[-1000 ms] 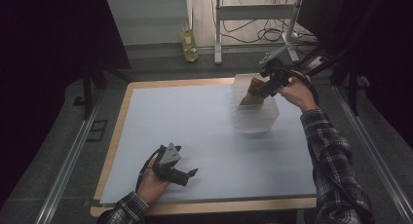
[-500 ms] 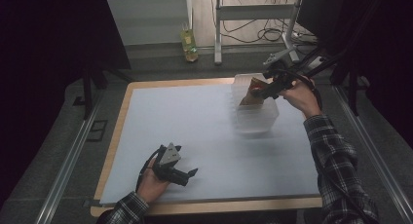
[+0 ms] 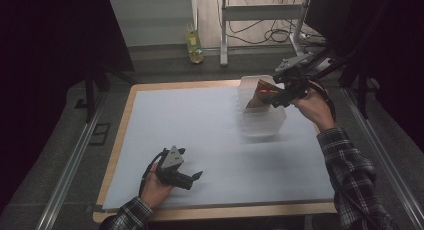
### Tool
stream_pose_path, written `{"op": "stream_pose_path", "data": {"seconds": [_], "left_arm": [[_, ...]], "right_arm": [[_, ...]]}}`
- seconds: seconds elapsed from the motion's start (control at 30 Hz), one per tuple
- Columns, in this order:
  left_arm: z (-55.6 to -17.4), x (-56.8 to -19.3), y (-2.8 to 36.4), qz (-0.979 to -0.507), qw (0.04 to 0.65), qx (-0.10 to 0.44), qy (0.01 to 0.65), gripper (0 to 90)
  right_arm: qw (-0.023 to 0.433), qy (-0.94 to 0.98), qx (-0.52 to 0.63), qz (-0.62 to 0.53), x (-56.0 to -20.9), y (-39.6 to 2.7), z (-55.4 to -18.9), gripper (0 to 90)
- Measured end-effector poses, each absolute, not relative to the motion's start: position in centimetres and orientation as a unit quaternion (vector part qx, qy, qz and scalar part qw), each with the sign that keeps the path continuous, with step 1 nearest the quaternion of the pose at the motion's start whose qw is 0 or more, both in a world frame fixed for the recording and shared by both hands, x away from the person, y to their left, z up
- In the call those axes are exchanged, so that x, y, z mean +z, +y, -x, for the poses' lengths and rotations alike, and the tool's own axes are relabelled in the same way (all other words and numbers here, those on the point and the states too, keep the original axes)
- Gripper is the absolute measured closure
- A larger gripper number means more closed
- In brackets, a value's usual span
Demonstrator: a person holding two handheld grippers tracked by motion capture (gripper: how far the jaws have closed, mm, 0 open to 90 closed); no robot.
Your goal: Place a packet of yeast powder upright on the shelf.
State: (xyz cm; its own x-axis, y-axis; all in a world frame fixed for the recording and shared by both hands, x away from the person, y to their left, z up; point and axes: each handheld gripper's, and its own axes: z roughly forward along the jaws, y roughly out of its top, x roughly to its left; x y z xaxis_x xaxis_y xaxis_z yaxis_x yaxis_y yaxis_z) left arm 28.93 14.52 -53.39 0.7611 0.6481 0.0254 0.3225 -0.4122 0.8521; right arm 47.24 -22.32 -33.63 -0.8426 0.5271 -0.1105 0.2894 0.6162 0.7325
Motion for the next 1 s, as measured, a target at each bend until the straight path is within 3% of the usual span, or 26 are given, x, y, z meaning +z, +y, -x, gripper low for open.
{"op": "stream_pose_path", "data": {"seconds": [1.0], "left_arm": [[-29.0,-53.4,14.7,-0.813,0.463,0.167,0.311,0.0]], "right_arm": [[0.151,0.864,0.413,-0.245,-34.2,-24.4,-42.3,0.2]]}}
